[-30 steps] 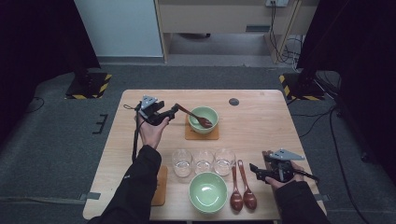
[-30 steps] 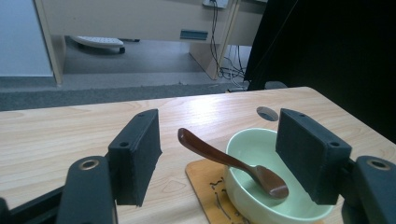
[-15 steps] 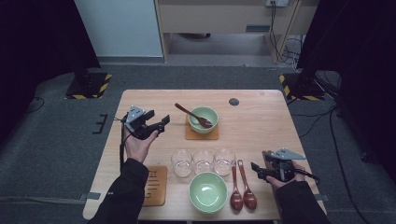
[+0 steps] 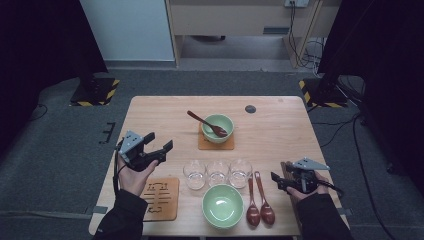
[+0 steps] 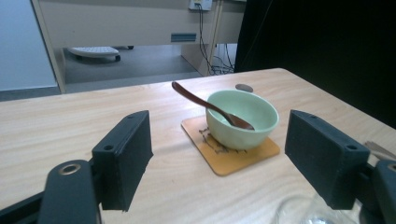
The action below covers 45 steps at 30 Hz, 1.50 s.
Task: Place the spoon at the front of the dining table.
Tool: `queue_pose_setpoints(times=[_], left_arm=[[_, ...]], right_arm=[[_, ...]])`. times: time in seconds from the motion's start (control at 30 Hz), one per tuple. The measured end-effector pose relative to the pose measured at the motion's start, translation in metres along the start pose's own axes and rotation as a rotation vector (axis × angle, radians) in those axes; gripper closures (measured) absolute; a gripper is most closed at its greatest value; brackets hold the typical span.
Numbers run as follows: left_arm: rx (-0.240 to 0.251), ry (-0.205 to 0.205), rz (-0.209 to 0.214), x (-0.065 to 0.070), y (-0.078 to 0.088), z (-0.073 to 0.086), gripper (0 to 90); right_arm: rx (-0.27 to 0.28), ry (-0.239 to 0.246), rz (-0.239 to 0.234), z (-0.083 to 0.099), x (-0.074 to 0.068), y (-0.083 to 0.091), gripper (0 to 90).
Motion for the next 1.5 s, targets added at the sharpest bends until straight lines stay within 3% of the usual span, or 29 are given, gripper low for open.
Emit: queue_pose_setpoints(times=[0.1, 0.5, 0.73, 0.97, 1.23, 1.5], left_arm=[[-0.028, -0.014, -0.005, -0.001, 0.006, 0.011, 20.3], [-0.159, 0.027, -0.021, -0.009, 0.021, 0.062, 17.7], [-0.216, 0.036, -0.015, -0.013, 0.023, 0.075, 15.9], [-0.287, -0.013, 0.003, -0.008, 0.021, 0.088, 16.0], [-0.314, -0.009, -0.011, -0.015, 0.018, 0.093, 16.0], [-0.319, 0.004, -0.028, -0.021, 0.017, 0.094, 16.1]], right_arm=[[0.007, -0.002, 0.0, -0.002, 0.0, 0.0, 31.6], [0.004, -0.041, 0.004, -0.009, 0.004, 0.003, 29.4], [0.001, -0.049, 0.018, -0.012, 0.009, 0.005, 30.8], [-0.028, -0.058, 0.028, -0.017, 0.012, 0.004, 35.1], [-0.072, -0.057, 0.054, -0.02, 0.013, 0.002, 44.7], [-0.163, -0.062, 0.076, -0.017, 0.014, -0.001, 56.0]])
Point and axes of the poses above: each handheld gripper's, and its own axes: y roughly backward along the jaws, z roughly out of its underside, x roughly to its right, the point moved 2 cm from there along -y, roughly forward along the jaws, and after that the axes turned 9 degrees about -x, right-handed, at the moved point
